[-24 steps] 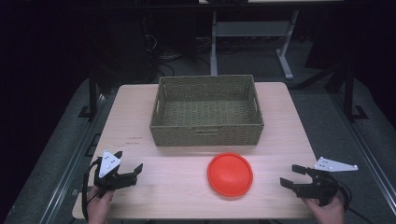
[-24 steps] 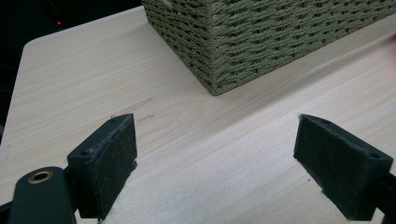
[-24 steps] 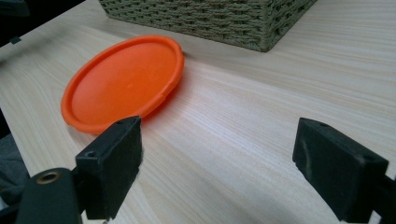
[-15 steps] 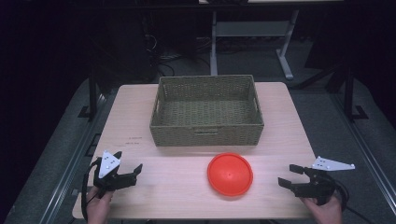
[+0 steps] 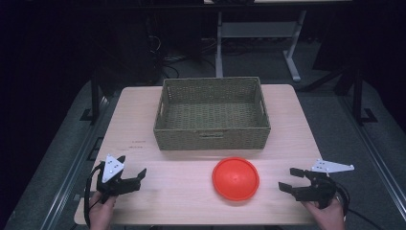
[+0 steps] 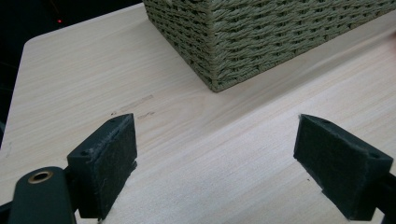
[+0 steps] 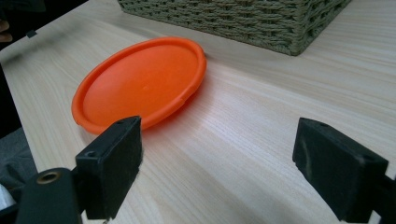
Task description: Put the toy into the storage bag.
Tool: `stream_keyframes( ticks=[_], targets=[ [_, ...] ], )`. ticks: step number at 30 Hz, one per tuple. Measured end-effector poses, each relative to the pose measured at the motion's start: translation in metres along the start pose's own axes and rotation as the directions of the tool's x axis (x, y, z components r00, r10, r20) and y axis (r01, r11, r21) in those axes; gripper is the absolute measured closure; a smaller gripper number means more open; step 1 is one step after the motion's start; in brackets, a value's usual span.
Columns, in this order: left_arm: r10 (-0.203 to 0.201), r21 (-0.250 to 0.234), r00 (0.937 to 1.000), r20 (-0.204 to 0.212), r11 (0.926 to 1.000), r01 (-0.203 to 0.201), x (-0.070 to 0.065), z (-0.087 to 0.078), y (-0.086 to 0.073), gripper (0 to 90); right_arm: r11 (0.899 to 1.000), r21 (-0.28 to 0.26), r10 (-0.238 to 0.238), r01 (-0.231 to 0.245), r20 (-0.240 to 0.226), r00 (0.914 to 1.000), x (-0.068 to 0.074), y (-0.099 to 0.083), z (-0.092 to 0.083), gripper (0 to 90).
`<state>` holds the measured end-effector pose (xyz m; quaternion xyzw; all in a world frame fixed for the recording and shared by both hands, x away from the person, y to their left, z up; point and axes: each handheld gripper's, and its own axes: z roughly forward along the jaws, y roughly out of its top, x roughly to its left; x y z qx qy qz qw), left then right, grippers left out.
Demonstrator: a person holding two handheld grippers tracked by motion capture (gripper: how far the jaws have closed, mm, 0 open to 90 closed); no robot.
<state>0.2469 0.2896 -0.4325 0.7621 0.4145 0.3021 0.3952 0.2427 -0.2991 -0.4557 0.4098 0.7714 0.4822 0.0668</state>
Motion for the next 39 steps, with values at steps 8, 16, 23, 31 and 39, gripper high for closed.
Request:
stream_keyframes(
  ticks=[8, 16, 23, 31, 39],
  targets=[
    [0.002, -0.005, 1.0000, 0.000, 1.0000, -0.002, 0.000, 0.000, 0.000, 12.8, 0.999, 0.014, -0.032, 0.032, -0.021, 0.9993, 0.011, 0.012, 0.008, 15.3],
    [0.009, 0.003, 1.0000, 0.000, 1.0000, -0.009, -0.001, 0.001, 0.000, 12.8, 0.995, 0.057, -0.085, 0.086, -0.023, 0.9961, 0.020, 0.032, 0.019, 15.3],
    [0.012, -0.003, 0.9999, 0.001, 0.9999, -0.012, 0.000, 0.000, -0.001, 12.8, 0.987, 0.116, -0.111, 0.115, -0.040, 0.9931, 0.021, 0.047, 0.035, 15.1],
    [0.011, 0.004, 0.9999, -0.001, 0.9999, -0.011, 0.000, 0.000, 0.000, 12.8, 0.982, 0.150, -0.110, 0.118, -0.064, 0.9919, 0.022, 0.061, 0.052, 16.6],
    [0.014, 0.002, 0.9999, 0.003, 0.9999, -0.014, -0.001, 0.000, 0.000, 12.8, 0.971, 0.211, -0.093, 0.108, -0.084, 0.9922, 0.019, 0.069, 0.071, 19.3]
  ],
)
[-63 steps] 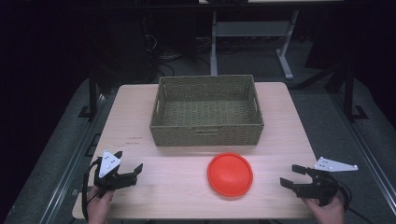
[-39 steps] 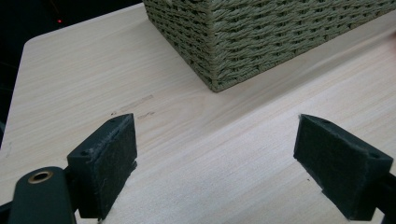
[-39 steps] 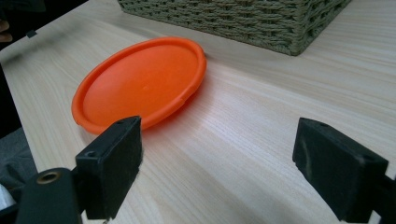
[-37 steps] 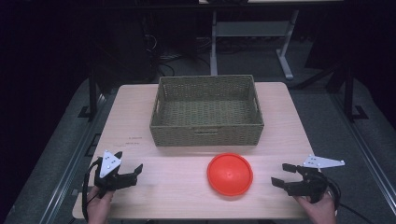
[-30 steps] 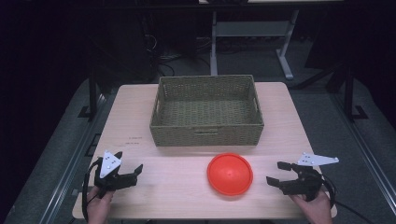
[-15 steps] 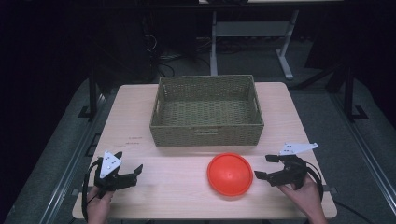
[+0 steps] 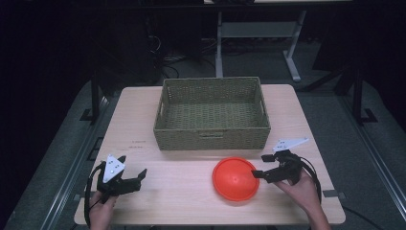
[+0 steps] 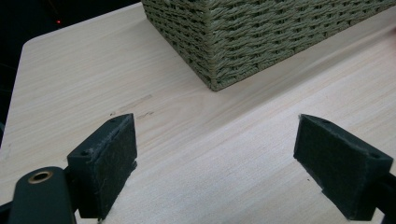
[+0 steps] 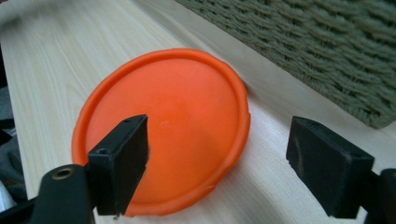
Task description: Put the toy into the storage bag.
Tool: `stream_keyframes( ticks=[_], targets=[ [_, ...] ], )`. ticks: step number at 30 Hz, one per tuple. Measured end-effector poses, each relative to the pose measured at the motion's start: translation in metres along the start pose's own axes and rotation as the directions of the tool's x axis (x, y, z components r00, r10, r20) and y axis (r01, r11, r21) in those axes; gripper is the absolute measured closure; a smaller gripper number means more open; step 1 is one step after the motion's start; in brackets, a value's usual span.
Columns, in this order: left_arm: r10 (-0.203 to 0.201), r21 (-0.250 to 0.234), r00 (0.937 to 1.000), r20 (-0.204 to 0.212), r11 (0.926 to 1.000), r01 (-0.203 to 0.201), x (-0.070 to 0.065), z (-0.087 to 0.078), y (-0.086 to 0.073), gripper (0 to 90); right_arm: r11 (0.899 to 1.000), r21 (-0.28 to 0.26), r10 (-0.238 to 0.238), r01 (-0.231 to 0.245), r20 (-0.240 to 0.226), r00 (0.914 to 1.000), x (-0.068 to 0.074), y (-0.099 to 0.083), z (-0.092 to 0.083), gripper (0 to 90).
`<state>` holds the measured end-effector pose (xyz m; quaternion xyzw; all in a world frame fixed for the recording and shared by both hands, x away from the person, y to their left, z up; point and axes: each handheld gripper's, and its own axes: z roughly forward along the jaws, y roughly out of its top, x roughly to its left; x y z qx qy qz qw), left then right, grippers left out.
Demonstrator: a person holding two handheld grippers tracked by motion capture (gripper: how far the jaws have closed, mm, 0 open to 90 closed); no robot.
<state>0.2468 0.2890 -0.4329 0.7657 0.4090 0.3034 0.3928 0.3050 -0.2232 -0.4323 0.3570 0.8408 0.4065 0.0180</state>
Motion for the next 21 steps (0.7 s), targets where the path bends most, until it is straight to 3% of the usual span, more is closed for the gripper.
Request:
stream_keyframes(
  ticks=[4, 11, 15, 21],
  targets=[
    [0.002, 0.000, 1.0000, 0.000, 1.0000, -0.002, 0.000, 0.000, 0.000, 12.8, 0.999, 0.026, 0.020, -0.019, -0.002, 0.9998, -0.005, -0.001, 0.009, 20.5],
    [0.003, -0.001, 1.0000, 0.003, 1.0000, -0.003, -0.001, 0.000, 0.000, 12.8, 1.000, 0.026, 0.018, -0.018, 0.005, 0.9998, -0.003, -0.002, 0.017, 23.5],
    [0.005, -0.001, 1.0000, 0.006, 1.0000, -0.005, -0.001, 0.000, 0.000, 12.8, 0.998, 0.059, 0.020, -0.021, 0.015, 0.9997, 0.000, -0.003, 0.025, 25.0],
    [0.003, 0.002, 1.0000, 0.003, 1.0000, -0.003, 0.000, 0.000, 0.000, 12.8, 0.997, 0.072, 0.006, -0.007, 0.011, 0.9999, 0.002, -0.002, 0.029, 36.4]
  ],
)
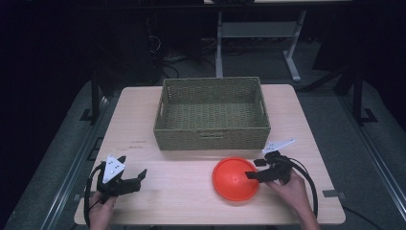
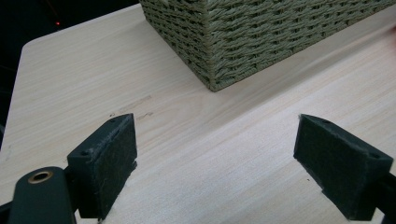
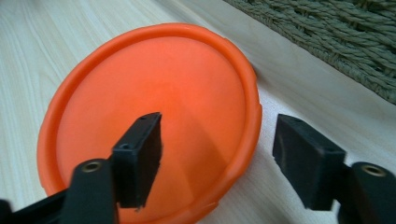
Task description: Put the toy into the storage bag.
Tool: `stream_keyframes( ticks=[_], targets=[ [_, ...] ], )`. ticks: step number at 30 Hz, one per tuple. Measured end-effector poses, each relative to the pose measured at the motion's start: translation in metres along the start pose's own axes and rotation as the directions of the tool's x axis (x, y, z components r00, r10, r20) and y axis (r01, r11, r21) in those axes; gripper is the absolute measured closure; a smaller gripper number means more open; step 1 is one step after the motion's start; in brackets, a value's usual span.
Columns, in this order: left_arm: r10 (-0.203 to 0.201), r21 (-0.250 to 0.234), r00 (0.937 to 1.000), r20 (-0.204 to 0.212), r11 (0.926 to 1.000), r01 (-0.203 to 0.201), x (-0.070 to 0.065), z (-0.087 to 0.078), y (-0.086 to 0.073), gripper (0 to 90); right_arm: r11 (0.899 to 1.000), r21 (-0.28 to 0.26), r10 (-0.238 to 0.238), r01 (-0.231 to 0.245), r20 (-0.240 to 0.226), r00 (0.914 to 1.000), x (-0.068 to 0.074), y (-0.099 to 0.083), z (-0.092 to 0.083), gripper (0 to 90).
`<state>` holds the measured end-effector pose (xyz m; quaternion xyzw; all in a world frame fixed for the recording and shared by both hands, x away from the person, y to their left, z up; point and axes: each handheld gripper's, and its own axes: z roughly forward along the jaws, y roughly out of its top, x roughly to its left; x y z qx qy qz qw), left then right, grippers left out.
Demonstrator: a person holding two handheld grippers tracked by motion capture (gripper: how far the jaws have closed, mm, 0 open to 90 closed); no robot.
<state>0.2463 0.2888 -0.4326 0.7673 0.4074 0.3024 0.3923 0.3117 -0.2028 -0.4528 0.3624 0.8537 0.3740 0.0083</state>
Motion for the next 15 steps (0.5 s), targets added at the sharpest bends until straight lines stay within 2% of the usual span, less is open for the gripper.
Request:
stream_keyframes(
  ticks=[3, 15],
  targets=[
    [0.003, -0.004, 1.0000, 0.003, 1.0000, -0.003, -0.0007, 0.0008, -0.0001, 12.8, 1.000, 0.012, 0.002, -0.002, -0.003, 1.0000, -0.0004, -0.0001, 0.0020, 39.7],
    [0.007, -0.005, 1.0000, 0.003, 1.0000, -0.007, -0.0012, 0.0006, 0.0002, 12.8, 1.000, 0.025, 0.009, -0.010, 0.003, 1.0000, 0.0001, -0.0015, 0.0060, 40.1]
  ],
)
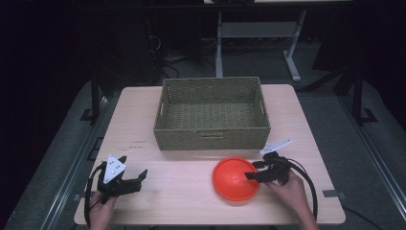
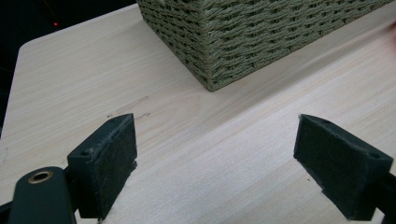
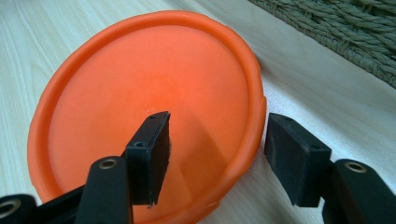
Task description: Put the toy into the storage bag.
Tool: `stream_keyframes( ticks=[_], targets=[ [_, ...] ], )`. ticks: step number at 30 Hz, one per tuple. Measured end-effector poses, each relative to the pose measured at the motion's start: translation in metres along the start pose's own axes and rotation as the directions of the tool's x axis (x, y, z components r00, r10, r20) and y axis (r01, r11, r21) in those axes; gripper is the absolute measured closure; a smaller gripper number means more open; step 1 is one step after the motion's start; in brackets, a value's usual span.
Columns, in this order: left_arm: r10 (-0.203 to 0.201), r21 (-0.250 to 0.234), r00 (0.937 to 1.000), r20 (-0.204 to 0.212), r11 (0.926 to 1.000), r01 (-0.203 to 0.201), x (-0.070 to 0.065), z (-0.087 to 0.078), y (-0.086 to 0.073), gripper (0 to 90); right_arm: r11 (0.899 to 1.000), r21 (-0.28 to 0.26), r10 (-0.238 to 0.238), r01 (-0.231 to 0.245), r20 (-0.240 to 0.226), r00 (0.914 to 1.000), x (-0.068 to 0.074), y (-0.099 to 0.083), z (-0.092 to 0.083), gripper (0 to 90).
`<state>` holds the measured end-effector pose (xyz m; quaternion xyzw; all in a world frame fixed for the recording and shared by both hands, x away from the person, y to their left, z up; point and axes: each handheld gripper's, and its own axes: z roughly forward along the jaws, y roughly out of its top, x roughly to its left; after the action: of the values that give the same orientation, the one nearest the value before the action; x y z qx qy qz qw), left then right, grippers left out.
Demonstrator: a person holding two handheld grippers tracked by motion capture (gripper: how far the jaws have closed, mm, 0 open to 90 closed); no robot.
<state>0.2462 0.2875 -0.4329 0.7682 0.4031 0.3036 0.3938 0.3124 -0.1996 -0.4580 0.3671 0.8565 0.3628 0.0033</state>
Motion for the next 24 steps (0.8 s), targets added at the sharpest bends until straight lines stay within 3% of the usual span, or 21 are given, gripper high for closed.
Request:
stream_keyframes(
  ticks=[17, 24],
  targets=[
    [0.013, 0.003, 0.9999, 0.007, 0.9999, -0.013, -0.0022, 0.0013, 0.0005, 12.8, 0.999, 0.027, 0.033, -0.032, -0.020, 0.9993, -0.0015, -0.0018, 0.0038, 43.9],
    [0.015, 0.009, 0.9999, 0.006, 0.9998, -0.015, -0.0029, 0.0015, 0.0007, 12.8, 0.999, 0.023, 0.040, -0.040, -0.010, 0.9991, -0.0031, -0.0026, 0.0003, 56.3]
  ],
)
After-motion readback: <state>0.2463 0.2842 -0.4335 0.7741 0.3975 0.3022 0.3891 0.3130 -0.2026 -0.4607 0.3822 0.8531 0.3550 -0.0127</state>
